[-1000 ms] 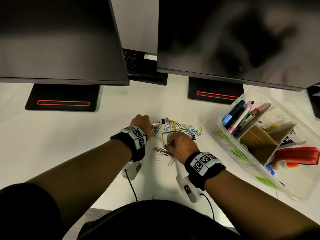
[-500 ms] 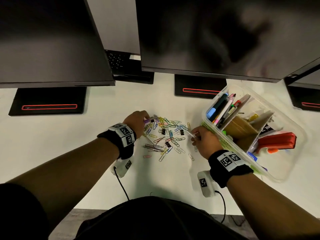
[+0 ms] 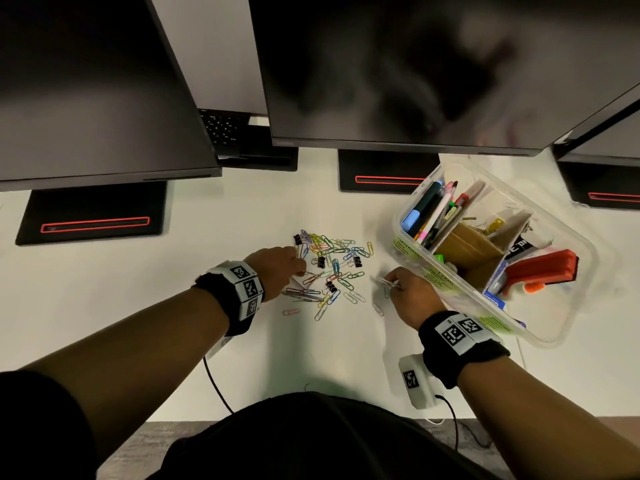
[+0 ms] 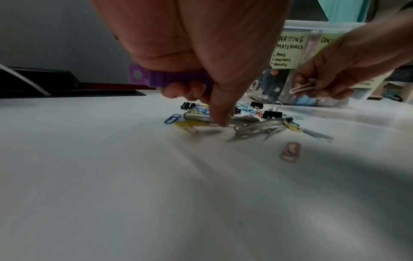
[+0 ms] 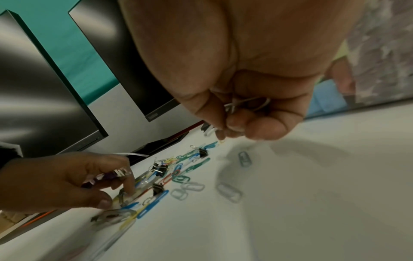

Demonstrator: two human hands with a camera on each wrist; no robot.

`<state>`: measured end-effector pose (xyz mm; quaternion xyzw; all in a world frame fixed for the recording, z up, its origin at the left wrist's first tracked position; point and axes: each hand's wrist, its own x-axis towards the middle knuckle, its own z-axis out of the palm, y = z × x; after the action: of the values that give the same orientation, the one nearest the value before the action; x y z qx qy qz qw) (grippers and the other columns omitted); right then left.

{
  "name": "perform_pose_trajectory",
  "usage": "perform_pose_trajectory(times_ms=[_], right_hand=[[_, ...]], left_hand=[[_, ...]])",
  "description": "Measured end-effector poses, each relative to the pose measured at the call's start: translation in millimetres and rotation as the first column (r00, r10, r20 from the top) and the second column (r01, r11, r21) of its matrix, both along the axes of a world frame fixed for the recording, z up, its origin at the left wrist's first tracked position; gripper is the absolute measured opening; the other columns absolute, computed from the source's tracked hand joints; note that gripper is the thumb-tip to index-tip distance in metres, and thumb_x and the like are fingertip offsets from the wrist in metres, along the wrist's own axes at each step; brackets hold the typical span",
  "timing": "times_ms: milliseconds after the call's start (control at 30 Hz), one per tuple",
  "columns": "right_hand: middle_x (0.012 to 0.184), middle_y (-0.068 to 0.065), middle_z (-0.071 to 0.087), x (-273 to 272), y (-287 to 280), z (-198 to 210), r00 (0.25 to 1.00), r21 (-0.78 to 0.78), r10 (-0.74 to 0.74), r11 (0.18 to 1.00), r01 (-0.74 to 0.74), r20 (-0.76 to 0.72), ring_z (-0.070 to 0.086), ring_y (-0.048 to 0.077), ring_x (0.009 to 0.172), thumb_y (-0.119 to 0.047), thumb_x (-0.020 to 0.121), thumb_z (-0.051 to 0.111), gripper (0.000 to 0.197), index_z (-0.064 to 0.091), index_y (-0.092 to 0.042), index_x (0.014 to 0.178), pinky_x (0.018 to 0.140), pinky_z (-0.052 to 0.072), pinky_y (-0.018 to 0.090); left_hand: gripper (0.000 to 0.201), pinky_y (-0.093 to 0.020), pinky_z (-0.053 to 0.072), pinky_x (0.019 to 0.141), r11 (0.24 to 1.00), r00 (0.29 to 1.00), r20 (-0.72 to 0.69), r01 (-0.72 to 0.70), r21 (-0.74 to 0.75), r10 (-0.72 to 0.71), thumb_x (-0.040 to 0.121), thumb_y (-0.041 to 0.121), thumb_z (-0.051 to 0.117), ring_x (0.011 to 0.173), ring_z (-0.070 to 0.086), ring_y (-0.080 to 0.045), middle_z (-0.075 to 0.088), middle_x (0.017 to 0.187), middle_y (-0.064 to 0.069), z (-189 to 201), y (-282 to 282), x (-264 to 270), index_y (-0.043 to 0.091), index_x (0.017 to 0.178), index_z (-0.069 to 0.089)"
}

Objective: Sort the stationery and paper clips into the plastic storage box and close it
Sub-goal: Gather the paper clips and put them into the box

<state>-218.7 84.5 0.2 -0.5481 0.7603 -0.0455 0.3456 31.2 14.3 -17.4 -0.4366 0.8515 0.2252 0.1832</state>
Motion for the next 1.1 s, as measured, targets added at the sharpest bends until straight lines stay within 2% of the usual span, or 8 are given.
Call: perform_pose_trajectory(times_ms=[100, 200, 367, 533, 700, 800, 900, 1100], right_hand=[[0.103, 0.019, 0.066, 9, -2, 2, 1.000, 0.007, 0.015, 1.000, -0.015, 0.022, 0.059, 0.033, 0.099, -0.005, 0.089, 0.047, 0.022, 0.060, -0.005, 0.107, 0.074, 0.039, 0.026], [0.103, 0.014, 0.067, 22, -5, 4, 0.997, -0.015, 0.078, 0.997, -0.077, 0.028, 0.060, 0.030, 0.097, -0.010, 0.088, 0.054, 0.021, 0.062, -0.008, 0.107, 0.072, 0.034, 0.021], [0.103, 0.007, 0.069, 56, -16, 2, 0.963, -0.076, 0.249, 0.967, -0.241, 0.106, 0.052, 0.012, 0.080, -0.020, 0.088, 0.062, 0.021, 0.068, -0.011, 0.106, 0.067, 0.032, 0.015], [0.117, 0.006, 0.064, 95, -26, -12, 0.925, -0.029, 0.367, 0.930, -0.366, 0.098, 0.061, 0.021, 0.105, -0.023, 0.082, 0.069, 0.031, 0.068, -0.016, 0.113, 0.084, 0.041, 0.019], [0.114, 0.009, 0.061, 111, -28, -18, 0.902, -0.001, 0.432, 0.902, -0.432, -0.016, 0.060, 0.026, 0.106, -0.027, 0.084, 0.065, 0.028, 0.067, -0.016, 0.110, 0.085, 0.045, 0.026], [0.110, 0.010, 0.060, 111, -26, -16, 0.892, -0.025, 0.450, 0.892, -0.452, -0.047, 0.060, 0.027, 0.102, -0.027, 0.089, 0.057, 0.023, 0.068, -0.017, 0.107, 0.083, 0.046, 0.029], [0.106, 0.013, 0.060, 107, -24, -14, 0.901, -0.031, 0.433, 0.900, -0.434, -0.041, 0.060, 0.029, 0.098, -0.023, 0.092, 0.053, 0.024, 0.069, -0.017, 0.108, 0.081, 0.046, 0.030], [0.099, 0.015, 0.063, 85, -22, -8, 0.948, -0.110, 0.317, 0.942, -0.317, -0.023, 0.059, 0.031, 0.093, -0.019, 0.094, 0.050, 0.019, 0.064, -0.006, 0.098, 0.069, 0.036, 0.027]], left_hand=[[0.023, -0.031, 0.041, 0.079, 0.997, 0.999, 0.009, 0.044, -0.065, -0.044, 0.093, 0.015, 0.047, 0.106, 0.054, -0.025, 0.049, 0.119, -0.004, -2, 0, -2, 0.016, 0.114, 0.055], [0.017, -0.027, 0.033, 0.069, 0.998, 0.998, -0.051, -0.029, -0.061, 0.025, 0.090, 0.010, 0.045, 0.096, 0.055, -0.024, 0.051, 0.110, -0.004, -4, 2, -2, 0.015, 0.099, 0.058], [0.018, -0.029, 0.041, 0.076, 0.979, 0.964, -0.177, -0.204, -0.019, 0.197, 0.089, 0.011, 0.042, 0.094, 0.055, -0.023, 0.059, 0.105, -0.002, 7, 0, 7, 0.018, 0.100, 0.054], [0.022, -0.032, 0.044, 0.085, 0.948, 0.920, -0.259, -0.315, -0.040, 0.294, 0.094, 0.012, 0.040, 0.103, 0.055, -0.026, 0.062, 0.114, -0.004, 27, -5, 20, 0.016, 0.111, 0.054], [0.026, -0.031, 0.042, 0.086, 0.928, 0.885, -0.330, -0.368, -0.062, 0.329, 0.098, 0.023, 0.041, 0.106, 0.056, -0.027, 0.064, 0.111, -0.007, 32, -7, 33, 0.012, 0.111, 0.059], [0.025, -0.029, 0.042, 0.079, 0.889, 0.823, -0.395, -0.457, -0.034, 0.408, 0.097, 0.026, 0.044, 0.099, 0.058, -0.026, 0.068, 0.102, -0.006, 31, -10, 41, 0.012, 0.104, 0.063], [0.024, -0.025, 0.042, 0.078, 0.823, 0.712, -0.474, -0.566, 0.051, 0.519, 0.097, 0.022, 0.043, 0.093, 0.061, -0.022, 0.072, 0.099, -0.003, 31, -15, 42, 0.011, 0.099, 0.065], [0.023, -0.020, 0.037, 0.065, 0.706, 0.511, -0.547, -0.670, 0.230, 0.663, 0.098, 0.019, 0.037, 0.082, 0.051, -0.014, 0.064, 0.086, 0.003, 33, -19, 31, 0.017, 0.091, 0.059]])
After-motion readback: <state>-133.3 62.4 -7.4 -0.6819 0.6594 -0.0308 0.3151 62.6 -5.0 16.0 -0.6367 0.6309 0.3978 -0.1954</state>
